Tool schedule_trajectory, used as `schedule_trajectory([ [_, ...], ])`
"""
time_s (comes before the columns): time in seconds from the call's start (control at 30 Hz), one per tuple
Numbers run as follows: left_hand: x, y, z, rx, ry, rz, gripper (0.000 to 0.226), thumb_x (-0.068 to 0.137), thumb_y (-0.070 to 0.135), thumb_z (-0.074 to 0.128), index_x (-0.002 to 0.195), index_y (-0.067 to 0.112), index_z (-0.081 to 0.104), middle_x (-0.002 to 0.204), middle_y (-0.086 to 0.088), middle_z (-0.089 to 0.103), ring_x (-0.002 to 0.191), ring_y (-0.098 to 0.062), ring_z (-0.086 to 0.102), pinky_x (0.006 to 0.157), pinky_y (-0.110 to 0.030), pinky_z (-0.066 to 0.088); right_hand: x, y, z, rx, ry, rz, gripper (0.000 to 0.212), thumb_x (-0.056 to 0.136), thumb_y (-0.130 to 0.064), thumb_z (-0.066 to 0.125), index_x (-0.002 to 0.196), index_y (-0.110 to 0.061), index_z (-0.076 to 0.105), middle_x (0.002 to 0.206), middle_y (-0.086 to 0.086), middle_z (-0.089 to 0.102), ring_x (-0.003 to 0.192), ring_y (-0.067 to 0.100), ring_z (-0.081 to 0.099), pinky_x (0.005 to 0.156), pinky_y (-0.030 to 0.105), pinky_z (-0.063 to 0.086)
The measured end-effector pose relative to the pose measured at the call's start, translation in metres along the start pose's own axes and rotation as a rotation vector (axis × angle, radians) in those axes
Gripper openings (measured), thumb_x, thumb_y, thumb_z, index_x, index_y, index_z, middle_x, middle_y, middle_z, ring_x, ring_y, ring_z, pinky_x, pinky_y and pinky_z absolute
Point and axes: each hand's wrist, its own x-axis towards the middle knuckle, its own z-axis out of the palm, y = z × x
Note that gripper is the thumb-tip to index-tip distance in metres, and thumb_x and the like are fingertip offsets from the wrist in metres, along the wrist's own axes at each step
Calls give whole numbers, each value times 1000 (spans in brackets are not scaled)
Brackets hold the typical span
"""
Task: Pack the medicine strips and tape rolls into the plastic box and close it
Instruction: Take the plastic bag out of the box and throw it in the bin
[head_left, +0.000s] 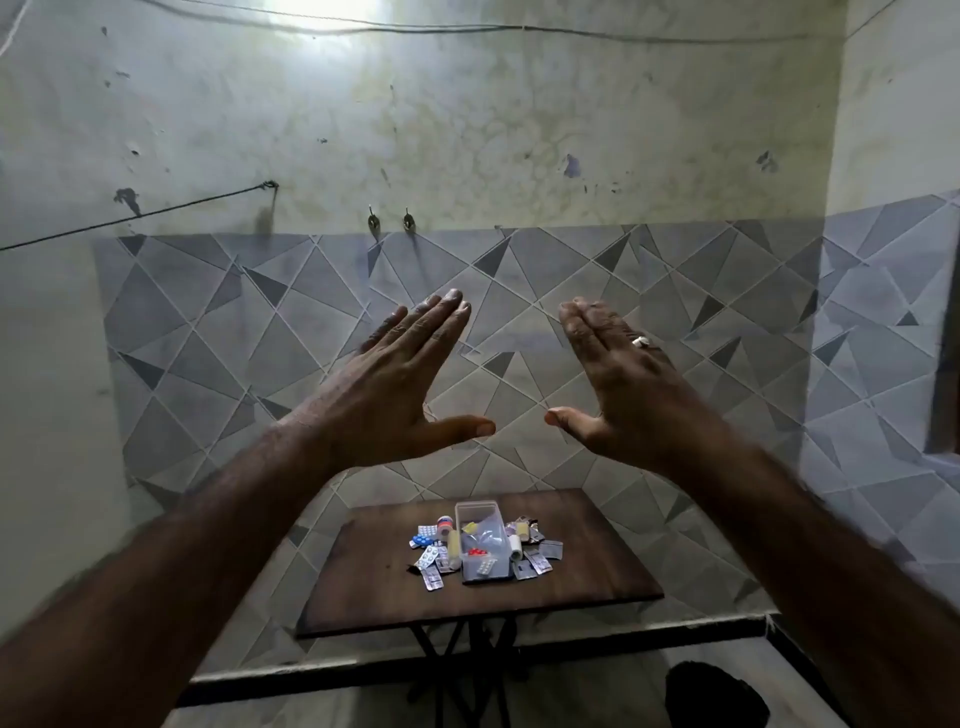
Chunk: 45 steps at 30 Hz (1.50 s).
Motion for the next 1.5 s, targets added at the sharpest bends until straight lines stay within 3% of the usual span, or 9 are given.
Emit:
schedule_trajectory([
  [0.17,20,-18,50,-1,-36,-4,110,76,84,31,155,15,-1,163,-4,-8,150,-17,-9,124,-41,5,18,26,49,6,-34,25,99,81,-51,64,153,-14,8,161,11,13,149,26,12,116,33,9],
  [0.37,58,-40,125,-26,-75,-27,111,72,87,23,155,17,-4,161,-2,-13,149,-18,-13,121,-34,-6,49,71,117,60,-102,17,98,83,-51,62,153,-16,4,162,8,7,150,24,7,118,36,11],
  [0.47,80,-52,160,-19,-92,-51,112,71,90,16,154,19,-6,161,-1,-13,149,-17,-14,120,-32,-8,68,93,149,77,-129,-12,97,85,-51,61,153,-16,2,163,8,5,150,23,5,116,32,7],
  [0.73,119,-77,240,-58,-129,-90,110,76,84,32,155,14,2,163,-5,-3,151,-18,-5,123,-45,9,108,138,222,143,-173,-31,95,86,-47,61,154,-16,2,163,6,5,150,21,3,114,30,7],
  [0.93,135,-98,302,-113,-186,-114,107,78,81,34,155,16,-2,163,-3,-7,150,-16,-8,123,-42,5,124,162,283,155,-222,-18,94,87,-47,60,154,-16,1,163,5,4,150,21,3,108,25,0],
  [1.37,168,-194,449,-182,-283,-140,107,75,84,28,155,20,-3,163,-2,-8,150,-16,-7,124,-39,3,189,191,435,157,-367,52,95,87,-49,57,154,-17,-2,163,5,0,150,19,2,121,33,7],
  [1.5,170,-227,490,-184,-318,-141,108,75,86,24,155,19,-4,163,-2,-7,150,-14,-7,124,-38,3,209,195,480,181,-404,91,93,88,-46,56,153,-17,-3,163,3,-1,150,19,1,114,26,0],
])
